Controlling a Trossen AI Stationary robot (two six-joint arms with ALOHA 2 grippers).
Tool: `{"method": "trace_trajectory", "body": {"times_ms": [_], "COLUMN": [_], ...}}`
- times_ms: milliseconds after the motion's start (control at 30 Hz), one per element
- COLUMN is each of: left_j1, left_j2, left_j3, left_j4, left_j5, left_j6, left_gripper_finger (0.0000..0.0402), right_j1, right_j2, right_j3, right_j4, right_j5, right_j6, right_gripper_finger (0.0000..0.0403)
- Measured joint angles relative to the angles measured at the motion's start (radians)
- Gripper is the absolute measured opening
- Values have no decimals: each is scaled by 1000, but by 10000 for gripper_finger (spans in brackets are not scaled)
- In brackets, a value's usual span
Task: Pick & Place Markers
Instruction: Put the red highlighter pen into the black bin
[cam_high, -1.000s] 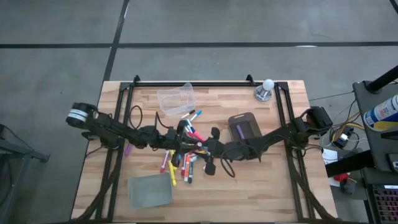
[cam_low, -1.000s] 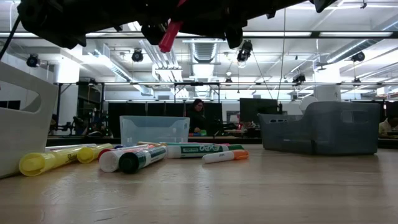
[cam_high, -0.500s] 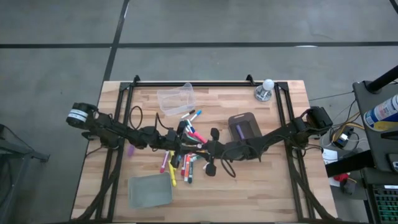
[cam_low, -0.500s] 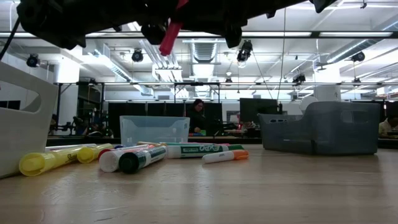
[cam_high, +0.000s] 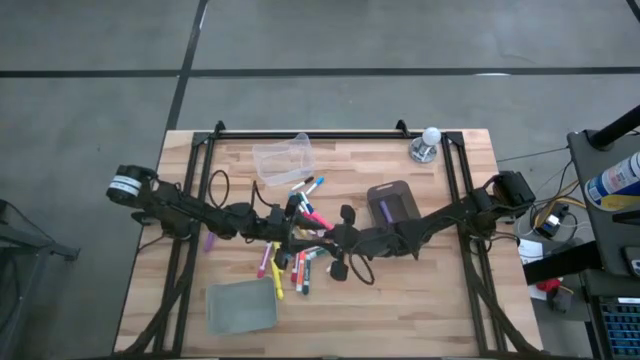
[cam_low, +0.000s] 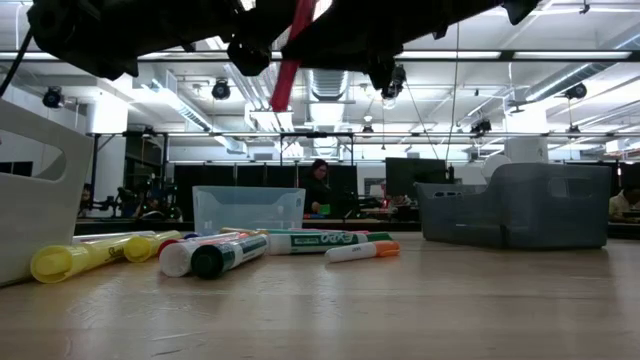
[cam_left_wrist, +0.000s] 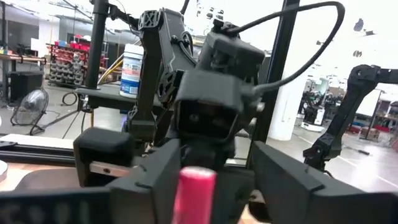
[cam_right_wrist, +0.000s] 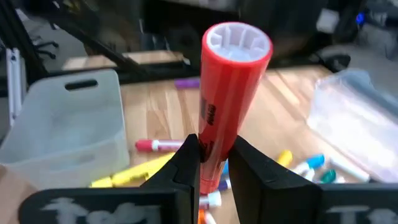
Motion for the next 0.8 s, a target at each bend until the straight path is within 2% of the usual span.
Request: {"method": "trace_trajectory", "body": {"times_ms": [133, 233, 433, 500, 800], "left_j1": [0, 0, -4, -6, -8], "left_j2": [-3, -4, -4, -4, -5], "left_j3": [-4, -4, -5, -5, -5], "left_j4": [1, -10, -72, -87, -113], "left_j5": [1, 11, 12, 13, 13], "left_j6": [0, -8, -28, -30, -45], "left_gripper_finger": [218, 218, 219, 219, 220], "right_j1": [-11, -16, -4, -1, -1], "right_j2": [-18, -46, -122, -147, -172], "right_j3": [0, 0, 0, 0, 0], "right_j4": [-122, -268, -613, -717, -1135], "right_j5": [6, 55, 293, 338, 366], "right_j6": [78, 153, 349, 443, 842], "right_gripper_finger": [52, 52, 52, 54, 59]}}
